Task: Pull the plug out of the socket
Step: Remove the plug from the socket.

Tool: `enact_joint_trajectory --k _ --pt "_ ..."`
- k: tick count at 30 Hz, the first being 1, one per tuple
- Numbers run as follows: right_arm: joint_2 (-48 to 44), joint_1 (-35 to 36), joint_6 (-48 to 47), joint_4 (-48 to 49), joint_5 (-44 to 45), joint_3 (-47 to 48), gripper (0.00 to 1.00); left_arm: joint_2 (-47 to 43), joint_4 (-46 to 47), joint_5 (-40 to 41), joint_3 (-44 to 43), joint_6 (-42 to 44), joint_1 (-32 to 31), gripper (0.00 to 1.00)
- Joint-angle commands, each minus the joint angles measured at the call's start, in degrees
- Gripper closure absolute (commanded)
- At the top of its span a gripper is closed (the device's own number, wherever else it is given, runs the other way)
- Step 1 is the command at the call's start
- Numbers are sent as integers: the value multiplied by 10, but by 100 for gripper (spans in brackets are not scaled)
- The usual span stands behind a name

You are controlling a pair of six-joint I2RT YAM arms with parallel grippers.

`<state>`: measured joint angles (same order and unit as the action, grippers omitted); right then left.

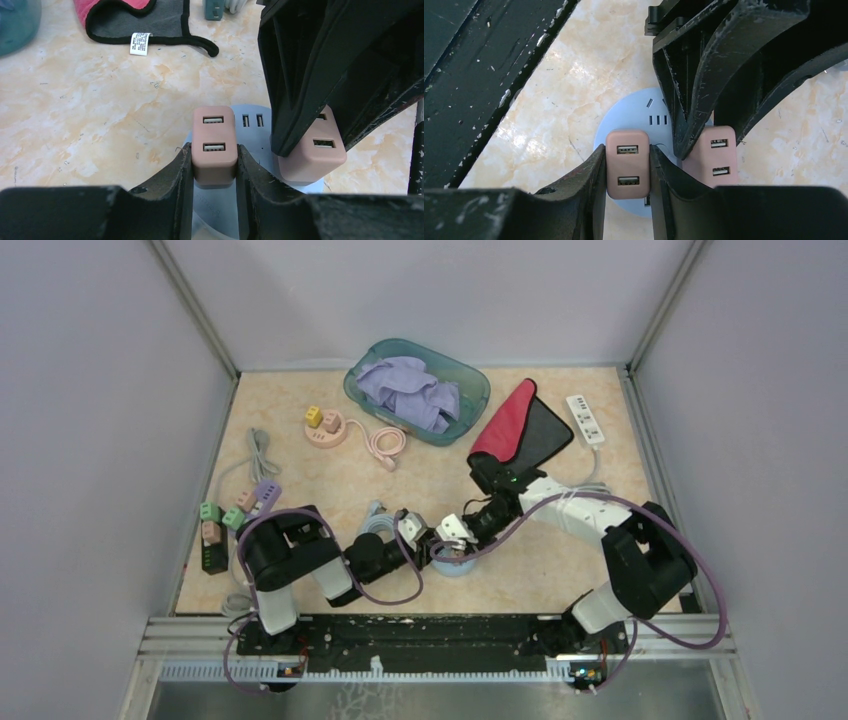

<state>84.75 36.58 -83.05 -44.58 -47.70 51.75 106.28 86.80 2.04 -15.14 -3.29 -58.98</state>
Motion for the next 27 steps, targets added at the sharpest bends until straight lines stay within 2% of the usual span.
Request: enact_joint_trajectory --k 1,7,11,15,19,24,27 --pt "-38 23 -12 14 -70 9 100 24 -64 7 16 -6 4 100" --pt "-31 69 130 117 -63 14 100 29 -71 -2 6 -10 4 100" --pt "-27 57 156 130 -35 20 100 27 -75 0 9 -8 4 100" --pt "-41 9 109 92 -79 19 100 28 -76 0 10 -6 4 100" --pt "-61 -11 54 61 -84 9 100 28 -77 0 10 -4 4 100" --pt "-54 7 -30 15 -97 -5 100 23 -86 -3 7 -5 4 100" --pt "-47 54 22 56 -81 -4 100 23 -97 -6 0 -5 4 100"
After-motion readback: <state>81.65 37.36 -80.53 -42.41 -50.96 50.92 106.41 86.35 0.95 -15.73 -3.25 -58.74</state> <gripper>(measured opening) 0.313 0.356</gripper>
